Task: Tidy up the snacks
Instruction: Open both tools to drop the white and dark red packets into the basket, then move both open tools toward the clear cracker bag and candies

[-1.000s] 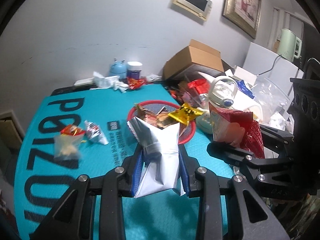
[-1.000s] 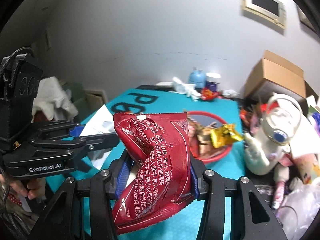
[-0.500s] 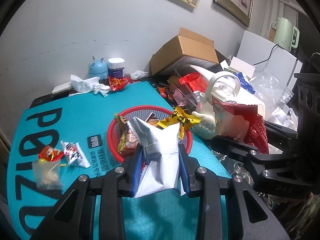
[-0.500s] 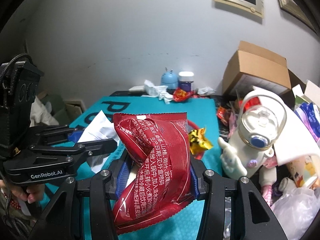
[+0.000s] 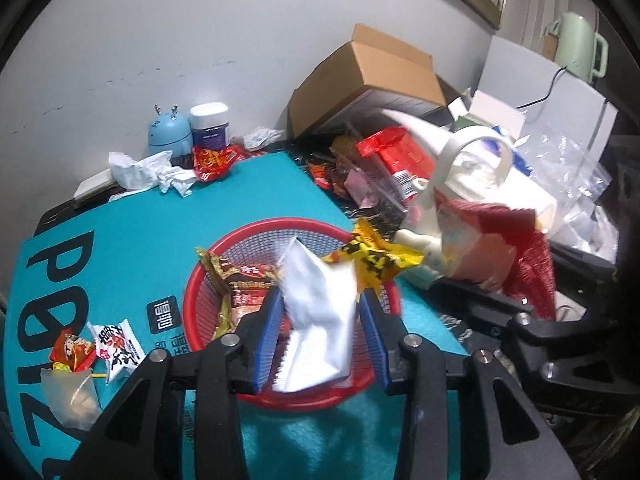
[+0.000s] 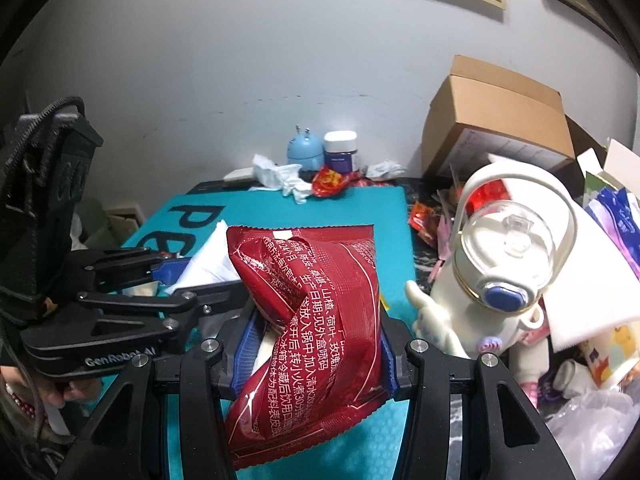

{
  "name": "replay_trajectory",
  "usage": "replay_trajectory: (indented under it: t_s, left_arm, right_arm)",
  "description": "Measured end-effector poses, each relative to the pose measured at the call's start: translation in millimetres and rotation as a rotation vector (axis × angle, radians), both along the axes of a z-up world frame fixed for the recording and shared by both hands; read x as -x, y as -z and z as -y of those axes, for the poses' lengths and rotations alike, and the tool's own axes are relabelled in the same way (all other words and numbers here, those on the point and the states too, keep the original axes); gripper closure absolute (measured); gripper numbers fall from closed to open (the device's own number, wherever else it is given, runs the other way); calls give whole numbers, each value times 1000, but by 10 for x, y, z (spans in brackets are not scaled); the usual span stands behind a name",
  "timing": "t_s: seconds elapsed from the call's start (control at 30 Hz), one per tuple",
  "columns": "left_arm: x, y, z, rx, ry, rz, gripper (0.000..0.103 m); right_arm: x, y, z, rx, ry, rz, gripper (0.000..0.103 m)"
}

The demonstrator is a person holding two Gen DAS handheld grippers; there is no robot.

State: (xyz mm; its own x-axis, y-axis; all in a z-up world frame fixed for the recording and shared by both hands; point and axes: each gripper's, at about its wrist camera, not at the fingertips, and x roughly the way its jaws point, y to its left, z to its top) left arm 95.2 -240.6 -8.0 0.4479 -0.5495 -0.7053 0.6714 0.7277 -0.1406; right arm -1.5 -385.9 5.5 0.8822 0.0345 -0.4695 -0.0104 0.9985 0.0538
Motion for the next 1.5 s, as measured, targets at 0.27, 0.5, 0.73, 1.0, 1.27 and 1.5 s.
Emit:
replay_trajectory:
  t_s: [0.27, 0.5, 0.73, 1.0, 1.27, 1.5]
  left_arm:
    - [-96, 49, -136, -7, -58, -18, 49]
    - [-138, 34, -357, -1, -109, -28, 49]
    - [-208, 19, -611, 8, -188, -30, 49]
    - [-212, 13, -732, 2, -226, -26, 49]
    - [-128, -107, -774, 22, -229, -1, 49]
    - [22, -307, -881, 42, -249, 47, 49]
  right_arm:
    - [-135, 14, -35, 5, 6, -13, 54]
    - [-285, -18, -218, 27, -23, -5, 54]
    - [-555, -76, -319, 42, -27, 10, 51]
    - [-767, 64, -319, 43, -12, -71, 42]
    - [-634, -58, -363, 56, -18, -43, 42]
    - [-452, -222, -459, 65, -41, 1, 42]
